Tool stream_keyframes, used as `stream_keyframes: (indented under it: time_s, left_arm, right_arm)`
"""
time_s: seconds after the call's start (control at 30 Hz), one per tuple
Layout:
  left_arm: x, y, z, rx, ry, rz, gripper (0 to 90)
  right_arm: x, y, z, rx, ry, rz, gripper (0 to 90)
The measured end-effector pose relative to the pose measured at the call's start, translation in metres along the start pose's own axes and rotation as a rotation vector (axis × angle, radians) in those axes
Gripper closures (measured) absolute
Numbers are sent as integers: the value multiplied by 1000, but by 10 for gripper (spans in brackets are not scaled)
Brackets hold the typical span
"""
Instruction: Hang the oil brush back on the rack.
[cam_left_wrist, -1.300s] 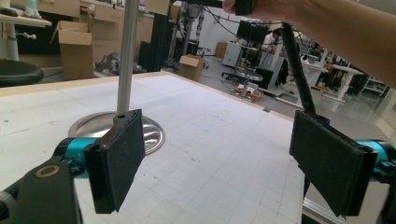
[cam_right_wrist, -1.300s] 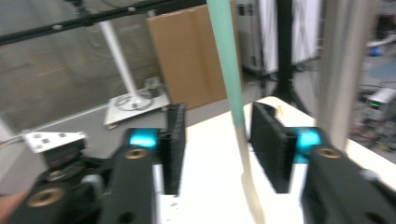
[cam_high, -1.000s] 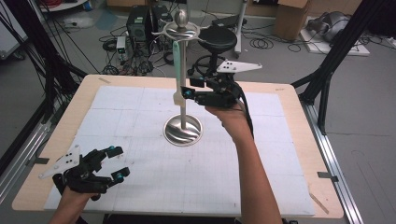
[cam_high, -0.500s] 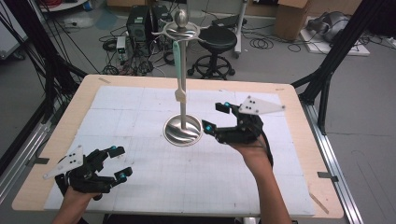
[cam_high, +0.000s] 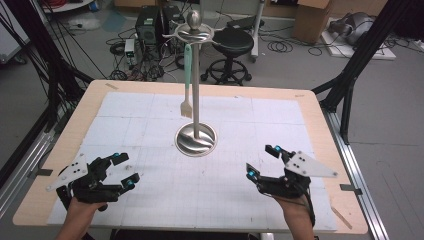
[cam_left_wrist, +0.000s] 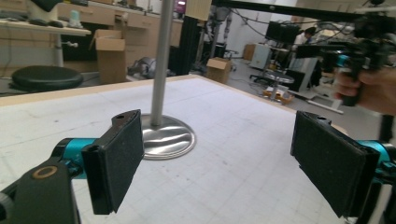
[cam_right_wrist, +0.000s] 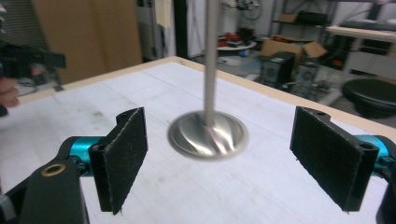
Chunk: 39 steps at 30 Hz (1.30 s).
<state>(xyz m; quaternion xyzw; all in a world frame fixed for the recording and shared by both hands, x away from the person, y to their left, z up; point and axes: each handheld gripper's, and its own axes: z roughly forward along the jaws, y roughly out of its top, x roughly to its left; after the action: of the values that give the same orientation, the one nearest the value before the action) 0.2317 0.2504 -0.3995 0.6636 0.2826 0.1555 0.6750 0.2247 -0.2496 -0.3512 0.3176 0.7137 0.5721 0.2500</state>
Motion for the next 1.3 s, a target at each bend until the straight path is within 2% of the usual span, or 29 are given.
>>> stream_keyframes:
  time_s: [0.03, 0.1, 0.23, 0.27, 0.3, 0.33, 0.37, 0.47, 0.67, 1.0, 1.3]
  left_arm:
    - [1, 0, 0, 2, 11, 6, 178]
    - [2, -1, -1, 6, 21, 13, 178]
    - [3, -2, -1, 10, 34, 24, 178]
    - [3, -2, -2, 13, 37, 28, 178]
    - [3, -2, -2, 9, 38, 23, 178]
    - [3, -3, -3, 5, 41, 17, 178]
    - [3, -3, -4, -1, 41, 8, 178]
    - [2, -2, -5, -12, 42, 5, 178]
    - [0, -4, -6, 8, 41, 13, 179]
    - [1, -6, -6, 20, 44, 12, 179]
    - [0, -8, -4, 31, 45, 12, 179]
  right_arm:
    - [-1, -10, -10, 22, -35, 0, 178]
    - [-1, -16, -15, 26, -49, -1, 178]
    - [-9, -37, -31, 43, -94, 34, 178]
    - [-9, -37, -31, 43, -94, 34, 178]
    - [-12, -41, -36, 32, -105, 66, 178]
    - [-12, -41, -36, 32, -105, 66, 178]
    - [-13, -45, -41, 20, -107, 105, 177]
    - [-13, -46, -44, 30, -121, 107, 178]
    - [-15, -49, -46, 41, -140, 105, 178]
    - [-13, -50, -43, 59, -137, 90, 178]
    - [-15, -51, -44, 43, -137, 95, 178]
